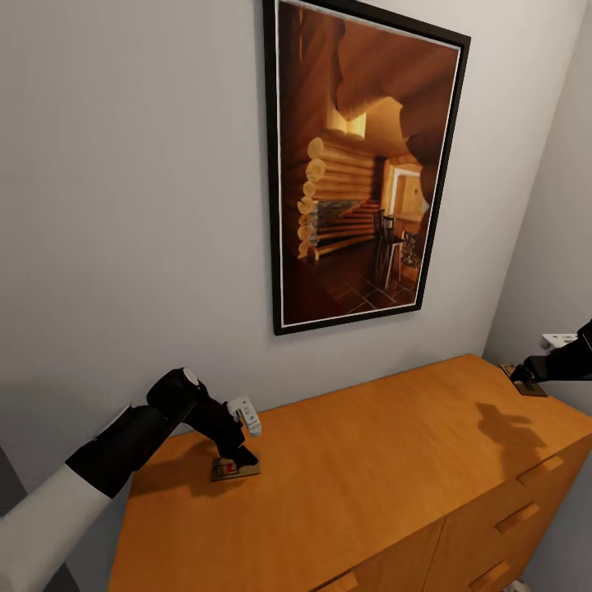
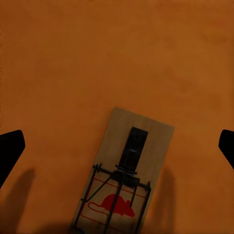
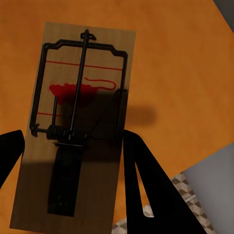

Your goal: Take the four mousetraps from the cabinet in the bathroom and place them on the bathroom floor. Make sure all four end up on the same floor surface, and ensure that at least two of them are either under or directly next to the same bathroom sink.

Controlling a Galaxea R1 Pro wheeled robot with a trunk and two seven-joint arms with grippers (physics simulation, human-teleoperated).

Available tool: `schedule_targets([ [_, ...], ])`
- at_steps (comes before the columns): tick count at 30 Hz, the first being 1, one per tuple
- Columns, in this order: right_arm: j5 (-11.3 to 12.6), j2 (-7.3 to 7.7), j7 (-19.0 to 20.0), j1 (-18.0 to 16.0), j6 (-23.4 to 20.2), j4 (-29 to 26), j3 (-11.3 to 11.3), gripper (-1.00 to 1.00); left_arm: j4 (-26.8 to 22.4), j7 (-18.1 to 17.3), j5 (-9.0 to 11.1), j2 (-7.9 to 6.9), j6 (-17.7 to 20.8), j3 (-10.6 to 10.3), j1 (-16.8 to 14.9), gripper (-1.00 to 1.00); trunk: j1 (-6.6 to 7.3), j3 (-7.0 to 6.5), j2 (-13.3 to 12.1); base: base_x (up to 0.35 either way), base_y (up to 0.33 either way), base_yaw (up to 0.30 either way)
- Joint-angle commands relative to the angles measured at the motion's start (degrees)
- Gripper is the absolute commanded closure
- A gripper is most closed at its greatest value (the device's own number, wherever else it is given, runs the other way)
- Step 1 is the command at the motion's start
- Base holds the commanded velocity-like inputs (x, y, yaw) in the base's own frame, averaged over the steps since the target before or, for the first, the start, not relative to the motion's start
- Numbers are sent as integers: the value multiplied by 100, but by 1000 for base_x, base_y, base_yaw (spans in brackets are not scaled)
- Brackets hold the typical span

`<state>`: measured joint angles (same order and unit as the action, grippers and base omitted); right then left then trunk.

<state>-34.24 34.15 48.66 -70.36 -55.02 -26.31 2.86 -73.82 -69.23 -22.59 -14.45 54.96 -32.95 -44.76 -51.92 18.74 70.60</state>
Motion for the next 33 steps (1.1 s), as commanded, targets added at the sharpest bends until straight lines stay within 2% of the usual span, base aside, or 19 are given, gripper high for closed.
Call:
schedule_targets([
  [1,-48,-4,38,-4,-27,-6,30,100,-8,-58,-60,-4,39,-4,-6,-100,0,8,5,0,0,0],
  [12,-48,-4,40,-3,-27,-6,30,100,9,-65,-54,-42,52,-23,-5,-100,0,8,5,0,0,0],
  [33,-48,-6,46,-4,-27,-6,30,100,569,-62,0,-33,99,-38,-5,-100,0,8,5,0,0,0],
])
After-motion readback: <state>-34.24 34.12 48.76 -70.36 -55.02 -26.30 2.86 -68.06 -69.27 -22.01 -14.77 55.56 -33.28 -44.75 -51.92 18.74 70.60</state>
